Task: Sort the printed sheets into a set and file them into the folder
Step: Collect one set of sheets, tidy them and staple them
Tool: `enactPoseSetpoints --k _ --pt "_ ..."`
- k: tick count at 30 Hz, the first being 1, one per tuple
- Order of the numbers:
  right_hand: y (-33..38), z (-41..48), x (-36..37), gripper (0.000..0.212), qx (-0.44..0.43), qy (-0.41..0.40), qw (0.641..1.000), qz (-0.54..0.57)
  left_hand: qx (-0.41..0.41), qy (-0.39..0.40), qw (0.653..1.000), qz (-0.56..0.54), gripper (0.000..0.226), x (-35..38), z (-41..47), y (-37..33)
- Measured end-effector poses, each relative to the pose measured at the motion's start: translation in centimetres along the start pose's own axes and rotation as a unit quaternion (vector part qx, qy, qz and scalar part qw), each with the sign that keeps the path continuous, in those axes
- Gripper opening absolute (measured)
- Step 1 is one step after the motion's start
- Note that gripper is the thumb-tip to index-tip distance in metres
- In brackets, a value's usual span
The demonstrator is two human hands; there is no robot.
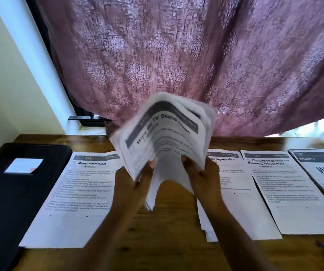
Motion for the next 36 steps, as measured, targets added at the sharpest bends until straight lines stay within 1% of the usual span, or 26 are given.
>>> enactPoseSetpoints --k 2,4,6,7,8,9,10,12,13,14,15,17,19,20,21,22,23,24,26,27,28,30,31,33,35,36 --pt "-1.9 -1.2 1.1 0.017 0.026 -0.009 0.999 0.023 -0.007 0.039 0.997 0.064 0.035 0.7 -2.2 1.5" --pt "-3.7 -1.8 2.1 0.022 0.084 -0.014 0.995 0.058 -0.016 0.081 0.994 0.074 0.031 1.2 -3.9 2.6" --pt "-4.0 -2.0 2.5 0.029 0.108 -0.010 0.991 0.076 -0.013 0.072 0.996 0.053 0.029 1.1 -4.1 2.7" --pt "-3.5 -1.8 2.4 0.033 0.113 -0.014 0.990 0.078 -0.014 0.053 0.997 0.046 0.025 0.8 -3.5 2.2" --pt "-3.4 -1.5 2.2 0.037 0.105 -0.017 0.991 0.079 -0.013 0.031 0.998 0.045 0.020 0.5 -3.0 1.8" --pt "-3.1 -1.1 2.1 0.038 0.091 -0.027 0.993 0.073 -0.013 0.020 0.999 0.046 0.021 0.3 -2.8 1.7" --pt "-3.4 -0.7 2.2 0.035 0.089 -0.022 0.994 0.061 -0.016 0.032 0.998 0.054 0.030 0.2 -2.8 1.9" --pt "-4.7 -0.3 2.7 0.022 0.109 0.001 0.994 0.028 -0.018 0.088 0.994 0.061 0.069 0.5 -3.3 2.7" --pt "-4.8 -0.6 3.1 0.017 0.125 0.008 0.992 0.017 -0.022 0.095 0.993 0.062 0.077 0.6 -3.6 2.9" --pt "-5.0 -0.9 3.3 0.013 0.128 0.006 0.991 0.023 -0.021 0.090 0.994 0.066 0.079 0.5 -3.9 3.1" --pt "-5.1 -0.8 3.2 0.016 0.120 -0.001 0.992 0.029 -0.009 0.076 0.995 0.071 0.076 0.3 -3.5 3.0" --pt "-4.9 -0.7 2.9 0.021 0.122 -0.015 0.989 0.085 0.017 0.054 0.995 0.082 0.062 0.3 -2.6 2.6" --pt "-5.3 -0.7 2.9 0.018 0.142 -0.012 0.986 0.086 0.012 0.071 0.993 0.091 0.053 0.5 -2.6 2.5" --pt "-5.8 -0.9 3.1 0.017 0.148 0.004 0.987 0.063 -0.002 0.077 0.992 0.100 0.048 0.7 -2.9 3.0" --pt "-6.4 -1.0 3.2 0.018 0.155 0.022 0.987 0.042 -0.033 0.080 0.991 0.102 0.045 0.8 -3.2 3.7" --pt "-6.6 -1.2 3.2 0.021 0.157 0.042 0.986 0.035 -0.073 0.078 0.991 0.086 0.047 0.8 -3.3 4.2" --pt "-6.3 -1.1 2.9 0.023 0.146 0.059 0.987 0.038 -0.109 0.069 0.990 0.063 0.051 0.7 -3.3 4.5" --pt "-6.2 -0.5 2.2 0.023 0.129 0.070 0.989 0.033 -0.144 0.057 0.987 0.043 0.049 0.5 -3.0 4.9" --pt "-5.0 0.9 0.4 0.021 0.127 0.082 0.988 0.005 -0.197 0.009 0.980 -0.008 0.022 0.1 -2.0 4.8" --pt "-4.5 1.5 -0.6 0.021 0.149 0.092 0.985 0.008 -0.223 -0.019 0.974 -0.036 0.013 0.0 -1.7 4.6" --pt "-4.0 1.9 -1.3 0.020 0.181 0.111 0.976 0.049 -0.249 -0.045 0.965 -0.063 0.014 -0.1 -1.4 4.3" --pt "-4.0 1.8 -1.9 0.020 0.250 0.152 0.944 0.151 -0.316 -0.076 0.938 -0.120 0.020 0.3 -1.8 4.2" --pt "-3.9 1.2 -1.6 0.020 0.274 0.166 0.930 0.182 -0.343 -0.085 0.926 -0.136 0.023 0.6 -2.2 4.1" --pt "-4.4 -0.1 -0.4 0.021 0.304 0.154 0.914 0.222 -0.376 -0.094 0.907 -0.165 0.026 1.6 -3.5 4.3" --pt "-5.2 -1.0 0.9 0.022 0.320 0.102 0.911 0.237 -0.387 -0.092 0.899 -0.184 0.030 2.5 -4.6 3.5" --pt "-5.4 -1.1 0.9 0.021 0.321 0.070 0.916 0.229 -0.392 -0.091 0.895 -0.193 0.031 2.8 -4.9 3.0"
Point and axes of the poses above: each hand's wrist, its own z-axis towards the middle knuckle, its own x-axis out of the palm, y = z × x, the point moved 1 cm from there along z, towards the middle knuckle, and after that the axes turned 14 degrees about x, right-handed, at the moved point
